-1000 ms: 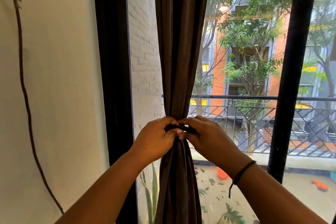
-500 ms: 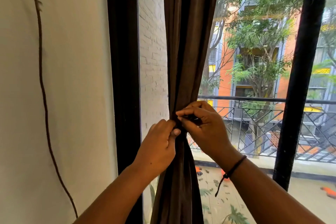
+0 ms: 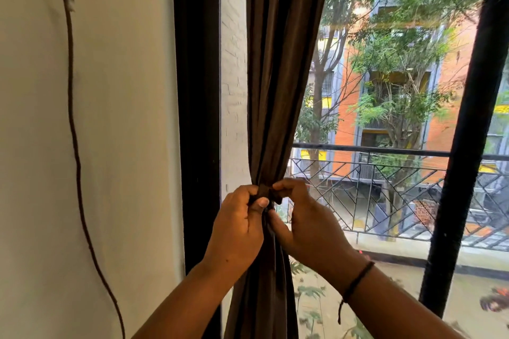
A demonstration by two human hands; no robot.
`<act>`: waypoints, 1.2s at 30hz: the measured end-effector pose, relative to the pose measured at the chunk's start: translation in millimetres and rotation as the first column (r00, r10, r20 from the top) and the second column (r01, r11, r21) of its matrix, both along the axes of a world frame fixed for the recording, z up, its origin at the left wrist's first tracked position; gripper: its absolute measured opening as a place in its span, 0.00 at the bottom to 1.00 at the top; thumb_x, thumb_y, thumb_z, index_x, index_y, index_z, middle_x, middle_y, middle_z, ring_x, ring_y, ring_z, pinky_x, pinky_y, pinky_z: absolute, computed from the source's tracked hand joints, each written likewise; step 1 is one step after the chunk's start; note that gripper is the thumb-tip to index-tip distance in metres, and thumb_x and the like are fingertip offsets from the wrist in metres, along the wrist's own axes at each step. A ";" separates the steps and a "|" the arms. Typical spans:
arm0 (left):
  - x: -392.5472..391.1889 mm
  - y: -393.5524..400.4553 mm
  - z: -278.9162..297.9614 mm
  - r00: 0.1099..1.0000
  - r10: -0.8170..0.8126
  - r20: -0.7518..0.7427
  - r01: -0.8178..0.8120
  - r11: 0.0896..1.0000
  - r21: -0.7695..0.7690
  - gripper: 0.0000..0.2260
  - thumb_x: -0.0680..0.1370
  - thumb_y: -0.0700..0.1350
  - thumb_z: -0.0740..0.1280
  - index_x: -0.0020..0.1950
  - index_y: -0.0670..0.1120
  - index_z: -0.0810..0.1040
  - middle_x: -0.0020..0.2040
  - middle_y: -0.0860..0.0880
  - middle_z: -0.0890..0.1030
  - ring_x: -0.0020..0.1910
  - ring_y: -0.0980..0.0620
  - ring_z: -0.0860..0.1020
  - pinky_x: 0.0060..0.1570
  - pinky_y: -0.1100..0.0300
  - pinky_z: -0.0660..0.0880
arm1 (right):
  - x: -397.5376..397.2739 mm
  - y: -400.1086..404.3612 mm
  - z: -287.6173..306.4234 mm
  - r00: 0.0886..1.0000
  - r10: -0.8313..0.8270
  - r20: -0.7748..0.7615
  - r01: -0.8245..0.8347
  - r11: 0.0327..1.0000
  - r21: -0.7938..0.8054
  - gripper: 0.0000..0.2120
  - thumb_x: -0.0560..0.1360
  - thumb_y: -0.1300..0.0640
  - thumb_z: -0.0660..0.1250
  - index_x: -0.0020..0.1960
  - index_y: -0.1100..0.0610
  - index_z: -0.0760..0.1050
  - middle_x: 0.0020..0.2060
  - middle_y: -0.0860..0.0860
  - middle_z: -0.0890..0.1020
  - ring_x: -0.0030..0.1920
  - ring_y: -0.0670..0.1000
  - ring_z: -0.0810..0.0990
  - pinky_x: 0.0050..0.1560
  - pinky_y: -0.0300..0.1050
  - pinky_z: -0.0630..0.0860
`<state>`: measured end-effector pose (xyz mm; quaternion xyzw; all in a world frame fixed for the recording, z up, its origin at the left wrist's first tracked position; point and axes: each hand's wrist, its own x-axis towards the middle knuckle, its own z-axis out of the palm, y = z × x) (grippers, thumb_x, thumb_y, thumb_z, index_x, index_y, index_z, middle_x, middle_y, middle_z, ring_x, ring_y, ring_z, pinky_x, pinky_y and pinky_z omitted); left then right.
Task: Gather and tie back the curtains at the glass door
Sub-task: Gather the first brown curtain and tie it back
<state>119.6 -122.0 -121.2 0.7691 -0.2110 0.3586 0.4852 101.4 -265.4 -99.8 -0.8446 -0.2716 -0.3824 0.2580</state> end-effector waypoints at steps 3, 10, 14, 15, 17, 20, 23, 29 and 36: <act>0.3 -0.3 0.5 1.000 0.009 0.014 -0.010 0.999 0.033 0.08 0.79 0.50 0.60 0.56 0.52 0.76 0.48 0.54 0.79 0.49 0.56 0.78 0.50 0.62 0.77 | 6.2 -0.1 9.5 0.998 -0.028 0.051 0.027 1.000 0.005 0.14 0.71 0.44 0.61 0.55 0.41 0.65 0.46 0.43 0.82 0.40 0.49 0.82 0.38 0.43 0.75; 4.0 9.1 7.4 0.935 0.226 0.275 -0.311 0.894 0.322 0.13 0.79 0.50 0.58 0.54 0.44 0.77 0.48 0.48 0.79 0.41 0.53 0.79 0.38 0.67 0.75 | 10.2 8.6 22.3 0.989 -0.141 0.034 0.144 0.983 -0.117 0.11 0.75 0.43 0.63 0.55 0.45 0.71 0.50 0.42 0.80 0.46 0.49 0.80 0.39 0.43 0.73; 6.8 14.4 17.7 0.899 0.314 0.305 -0.407 0.855 0.320 0.08 0.76 0.48 0.66 0.47 0.43 0.77 0.46 0.47 0.78 0.35 0.53 0.79 0.31 0.66 0.74 | 15.6 10.9 19.9 0.963 -0.266 0.045 0.270 0.951 -0.153 0.11 0.76 0.48 0.60 0.57 0.46 0.73 0.51 0.46 0.78 0.49 0.54 0.80 0.41 0.46 0.74; 8.8 16.2 20.7 0.885 0.338 0.319 -0.441 0.830 0.343 0.06 0.74 0.45 0.70 0.46 0.43 0.78 0.44 0.46 0.79 0.33 0.51 0.80 0.29 0.65 0.74 | 16.1 10.0 21.2 0.961 -0.273 0.046 0.277 0.948 -0.157 0.11 0.77 0.49 0.60 0.57 0.47 0.74 0.51 0.47 0.78 0.50 0.54 0.80 0.41 0.47 0.74; 14.6 15.9 24.4 0.874 0.340 0.349 -0.463 0.799 0.383 0.05 0.71 0.41 0.72 0.45 0.41 0.79 0.42 0.44 0.80 0.31 0.49 0.80 0.29 0.61 0.77 | 18.8 7.3 27.7 0.961 -0.274 0.040 0.276 0.939 -0.206 0.11 0.78 0.49 0.57 0.57 0.48 0.75 0.51 0.48 0.78 0.51 0.53 0.78 0.44 0.47 0.74; 16.7 7.1 24.2 0.924 0.240 0.299 -0.339 0.875 0.345 0.09 0.77 0.46 0.63 0.47 0.41 0.79 0.43 0.44 0.80 0.35 0.49 0.80 0.35 0.58 0.80 | 23.0 2.7 37.5 0.964 -0.265 0.030 0.262 0.921 -0.288 0.13 0.79 0.49 0.55 0.57 0.50 0.74 0.52 0.50 0.78 0.54 0.54 0.77 0.50 0.46 0.71; 15.3 0.5 13.0 0.969 0.126 0.212 -0.189 0.931 0.313 0.11 0.78 0.45 0.61 0.57 0.43 0.77 0.50 0.44 0.81 0.46 0.47 0.82 0.53 0.57 0.77 | 24.3 -2.7 40.2 0.976 -0.216 -0.019 0.197 0.921 -0.337 0.12 0.79 0.50 0.55 0.57 0.52 0.73 0.51 0.51 0.77 0.53 0.55 0.77 0.55 0.48 0.70; 5.5 -9.5 4.9 0.966 0.176 0.190 -0.241 0.881 0.408 0.20 0.76 0.52 0.64 0.66 0.47 0.72 0.62 0.47 0.75 0.59 0.50 0.75 0.59 0.62 0.69 | 29.4 -16.6 41.0 0.992 -0.059 -0.115 0.027 0.966 -0.257 0.09 0.78 0.56 0.57 0.55 0.52 0.74 0.49 0.51 0.78 0.47 0.55 0.78 0.47 0.48 0.74; 16.9 -0.3 21.8 0.867 0.239 0.438 -0.457 0.734 0.503 0.12 0.77 0.51 0.66 0.48 0.44 0.83 0.44 0.46 0.84 0.39 0.46 0.81 0.41 0.54 0.80 | 31.8 -30.2 28.6 0.984 0.085 -0.154 -0.068 0.991 0.114 0.11 0.76 0.58 0.65 0.52 0.43 0.68 0.39 0.41 0.82 0.32 0.40 0.75 0.39 0.46 0.75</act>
